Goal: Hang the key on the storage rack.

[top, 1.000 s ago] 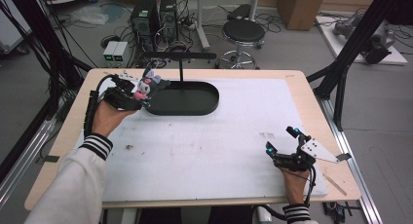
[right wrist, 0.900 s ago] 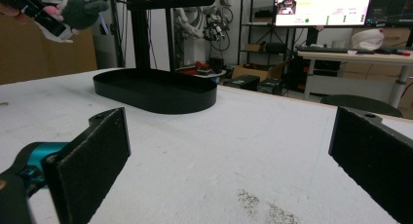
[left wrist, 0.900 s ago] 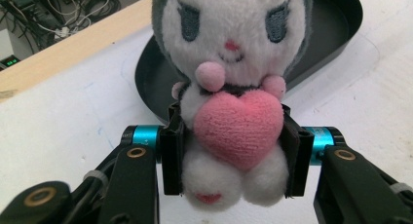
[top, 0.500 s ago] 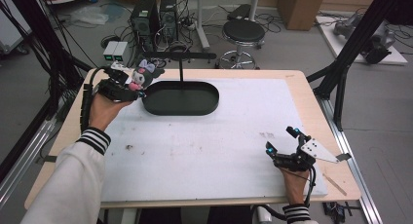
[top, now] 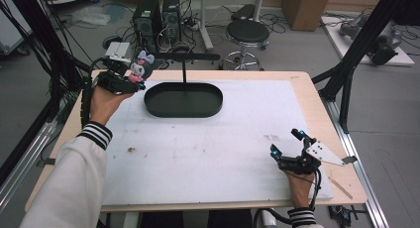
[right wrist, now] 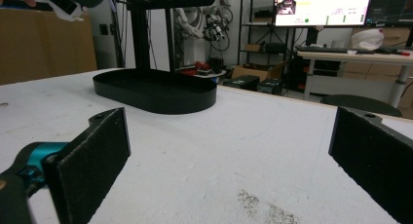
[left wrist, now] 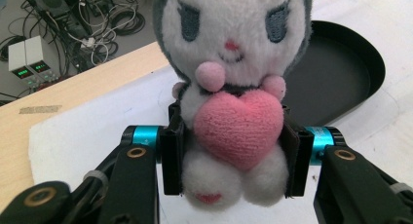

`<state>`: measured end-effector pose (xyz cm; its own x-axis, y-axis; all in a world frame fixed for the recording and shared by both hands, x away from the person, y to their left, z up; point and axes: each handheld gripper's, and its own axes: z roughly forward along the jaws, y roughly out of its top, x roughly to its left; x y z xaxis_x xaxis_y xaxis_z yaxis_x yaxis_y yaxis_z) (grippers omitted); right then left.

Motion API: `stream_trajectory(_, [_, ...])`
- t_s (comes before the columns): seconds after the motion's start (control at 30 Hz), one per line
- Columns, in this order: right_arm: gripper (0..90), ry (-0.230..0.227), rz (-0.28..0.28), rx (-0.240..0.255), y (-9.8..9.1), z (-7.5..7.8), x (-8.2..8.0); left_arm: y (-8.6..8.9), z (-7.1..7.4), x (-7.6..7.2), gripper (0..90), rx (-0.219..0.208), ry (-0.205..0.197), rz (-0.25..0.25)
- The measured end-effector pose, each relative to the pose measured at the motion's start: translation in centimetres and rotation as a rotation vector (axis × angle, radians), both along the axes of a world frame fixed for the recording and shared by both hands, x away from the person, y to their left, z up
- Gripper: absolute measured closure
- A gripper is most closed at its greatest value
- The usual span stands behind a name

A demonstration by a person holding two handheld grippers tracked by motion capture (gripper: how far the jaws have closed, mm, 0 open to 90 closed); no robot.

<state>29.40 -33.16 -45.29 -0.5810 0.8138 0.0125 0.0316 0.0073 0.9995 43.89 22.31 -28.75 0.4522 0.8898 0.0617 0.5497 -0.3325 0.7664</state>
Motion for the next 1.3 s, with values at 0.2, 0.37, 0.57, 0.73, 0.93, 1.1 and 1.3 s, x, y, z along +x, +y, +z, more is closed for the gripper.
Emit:
stream_trajectory(0.2, [0.5,-0.012,-0.003,-0.002,-0.1,0.0,0.1,0.0,0.6,0.7,55.1,0.0,-0.003,0.008])
stream_trajectory(0.37, [0.5,-0.007,-0.002,-0.001,0.0,0.0,0.1,-0.1,1.0,1.1,55.1,0.001,-0.006,0.013])
stream_trajectory(0.57, [0.5,-0.007,-0.001,-0.001,0.0,0.0,0.1,-0.3,1.2,1.6,55.0,0.001,-0.004,0.015])
stream_trajectory(0.73, [0.5,-0.011,-0.002,-0.002,0.0,0.0,0.1,-0.3,1.1,2.0,55.0,0.001,-0.002,0.024])
stream_trajectory(0.93, [0.4,-0.007,0.0,0.0,0.0,0.0,0.0,-0.4,0.6,2.5,55.0,0.013,0.014,0.027])
stream_trajectory(1.1, [0.5,-0.004,0.0,-0.002,0.0,0.0,0.0,-0.5,0.3,2.8,55.1,0.012,0.011,0.033])
stream_trajectory(1.3, [0.5,-0.004,0.0,-0.002,0.0,0.0,0.0,-0.1,0.1,3.1,55.0,0.01,0.019,0.053])
